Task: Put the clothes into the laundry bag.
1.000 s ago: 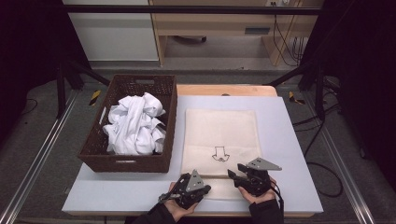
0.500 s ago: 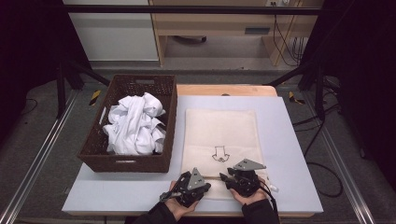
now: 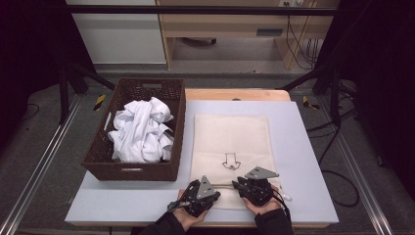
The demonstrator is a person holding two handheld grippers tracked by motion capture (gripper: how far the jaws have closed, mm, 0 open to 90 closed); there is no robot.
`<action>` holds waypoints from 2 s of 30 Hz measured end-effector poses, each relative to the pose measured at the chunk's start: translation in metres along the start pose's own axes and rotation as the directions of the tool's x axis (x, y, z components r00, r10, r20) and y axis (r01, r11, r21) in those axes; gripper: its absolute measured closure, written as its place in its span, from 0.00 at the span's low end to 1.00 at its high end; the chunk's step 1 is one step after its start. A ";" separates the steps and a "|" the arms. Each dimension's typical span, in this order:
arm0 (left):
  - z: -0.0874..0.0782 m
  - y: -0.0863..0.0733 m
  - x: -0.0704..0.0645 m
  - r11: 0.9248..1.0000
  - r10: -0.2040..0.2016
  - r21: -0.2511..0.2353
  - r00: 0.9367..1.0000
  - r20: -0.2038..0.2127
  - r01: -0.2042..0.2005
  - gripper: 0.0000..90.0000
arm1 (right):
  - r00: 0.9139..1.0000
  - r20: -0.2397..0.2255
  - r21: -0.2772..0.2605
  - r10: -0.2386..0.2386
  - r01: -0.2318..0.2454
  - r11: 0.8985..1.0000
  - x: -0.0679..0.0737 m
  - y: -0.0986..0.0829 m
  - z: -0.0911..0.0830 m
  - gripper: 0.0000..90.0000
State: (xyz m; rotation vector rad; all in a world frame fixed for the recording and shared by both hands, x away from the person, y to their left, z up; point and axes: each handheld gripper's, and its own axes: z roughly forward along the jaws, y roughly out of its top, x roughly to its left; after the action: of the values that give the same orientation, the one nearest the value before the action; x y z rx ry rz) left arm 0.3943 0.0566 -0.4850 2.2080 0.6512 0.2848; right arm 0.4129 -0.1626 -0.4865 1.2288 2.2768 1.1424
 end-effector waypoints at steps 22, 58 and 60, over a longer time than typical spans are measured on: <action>-0.006 0.010 -0.001 1.000 0.017 -0.015 1.000 -0.001 -0.017 0.94 | 0.999 -0.017 -0.042 0.048 -0.049 0.998 -0.003 0.006 -0.012 0.99; 0.016 0.050 0.021 0.998 0.065 0.010 0.990 -0.129 -0.064 0.96 | 1.000 0.005 -0.098 0.007 -0.006 0.995 0.003 0.017 -0.021 0.65; 0.012 0.053 0.021 0.998 0.064 -0.010 0.990 -0.129 -0.066 0.96 | 1.000 0.016 -0.079 0.007 -0.005 0.997 0.003 0.017 -0.018 0.64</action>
State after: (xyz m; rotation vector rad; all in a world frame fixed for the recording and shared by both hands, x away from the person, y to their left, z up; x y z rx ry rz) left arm 0.4361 0.0310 -0.4527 2.2133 0.6451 0.4679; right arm 0.4097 -0.1641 -0.4619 1.2116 2.1956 1.2078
